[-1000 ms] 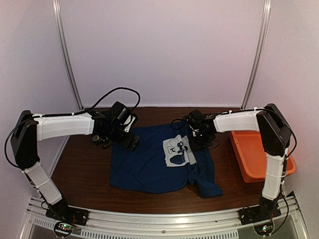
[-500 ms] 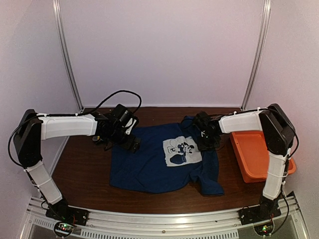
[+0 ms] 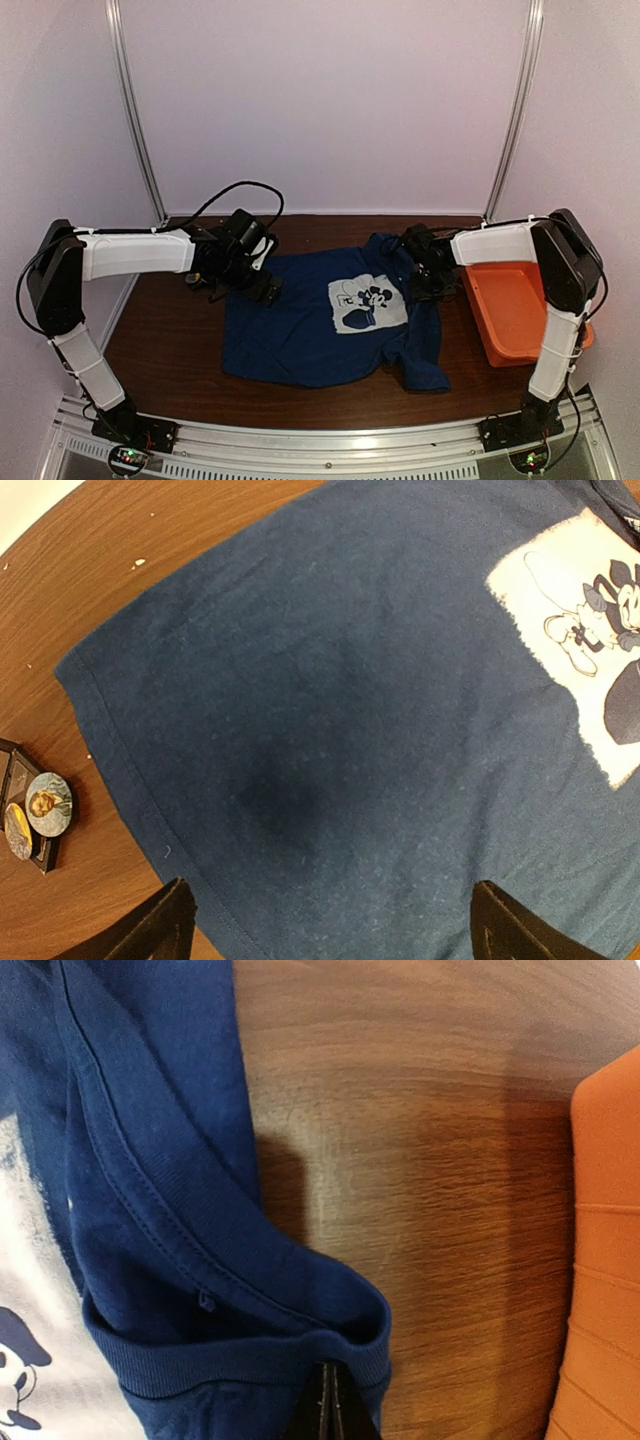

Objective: Pin the brooch onto the clothing
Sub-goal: Flatten out the crumpled clothing at the center of the board.

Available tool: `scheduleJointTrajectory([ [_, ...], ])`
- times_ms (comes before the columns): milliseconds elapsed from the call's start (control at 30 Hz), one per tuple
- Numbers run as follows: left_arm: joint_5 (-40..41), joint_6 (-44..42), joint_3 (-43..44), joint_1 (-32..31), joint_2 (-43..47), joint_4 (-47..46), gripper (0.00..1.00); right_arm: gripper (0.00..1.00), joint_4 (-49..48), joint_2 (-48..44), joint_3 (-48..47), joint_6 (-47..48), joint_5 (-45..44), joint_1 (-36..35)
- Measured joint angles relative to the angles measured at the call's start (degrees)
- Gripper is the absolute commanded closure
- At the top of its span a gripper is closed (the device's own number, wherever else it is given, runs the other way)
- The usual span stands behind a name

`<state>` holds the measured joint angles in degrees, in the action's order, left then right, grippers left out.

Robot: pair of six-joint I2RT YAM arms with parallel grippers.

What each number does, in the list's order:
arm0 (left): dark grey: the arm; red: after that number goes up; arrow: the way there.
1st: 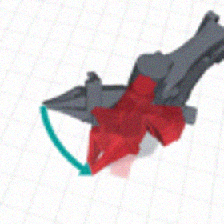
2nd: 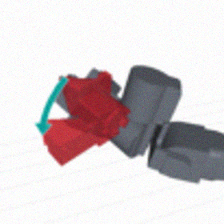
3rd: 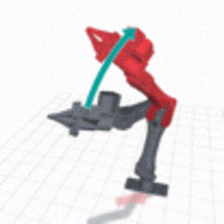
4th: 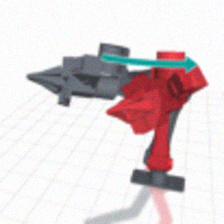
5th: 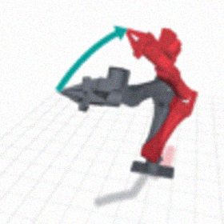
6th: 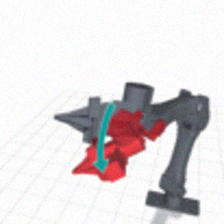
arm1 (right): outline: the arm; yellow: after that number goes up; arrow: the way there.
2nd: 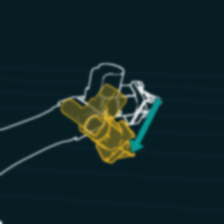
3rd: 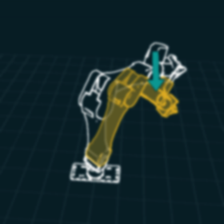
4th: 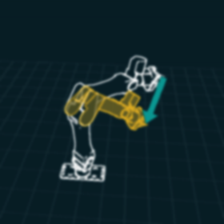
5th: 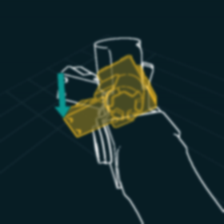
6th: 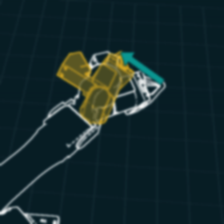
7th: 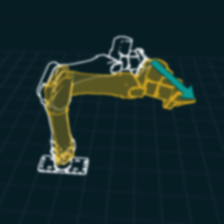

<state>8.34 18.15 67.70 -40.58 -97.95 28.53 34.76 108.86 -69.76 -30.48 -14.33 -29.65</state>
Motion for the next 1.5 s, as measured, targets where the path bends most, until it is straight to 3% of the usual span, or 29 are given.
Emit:
scheduleJointTrajectory([
  [433, 0.68, 0.0, 0.0, 0.0, 0.0, -0.02, 0.02, 0.74, 2.45, -8.0, -1.73, 0.98, -0.79, 0.17],
  [733, 1.36, 0.0, -0.72, 0.0, 0.02, -0.24, 0.02, 0.43, 3.67, -13.14, -4.02, 2.21, -1.03, 0.17],
  [1033, 2.32, -0.02, -1.9, 0.02, 2.29, -1.33, 0.02, 0.3, 4.57, -13.97, -4.15, 3.06, -0.98, 0.17],
  [1367, 2.8, -0.07, -3.63, 0.04, 5.35, -3.91, 0.02, 0.01, 4.63, -14.53, -4.17, 3.54, -0.9, 0.17],
  [1500, 2.82, -0.13, -4.63, 0.04, 7.37, -5.05, 0.02, 0.0, 4.5, -15.85, -4.17, 4.26, -0.74, 0.17],
])
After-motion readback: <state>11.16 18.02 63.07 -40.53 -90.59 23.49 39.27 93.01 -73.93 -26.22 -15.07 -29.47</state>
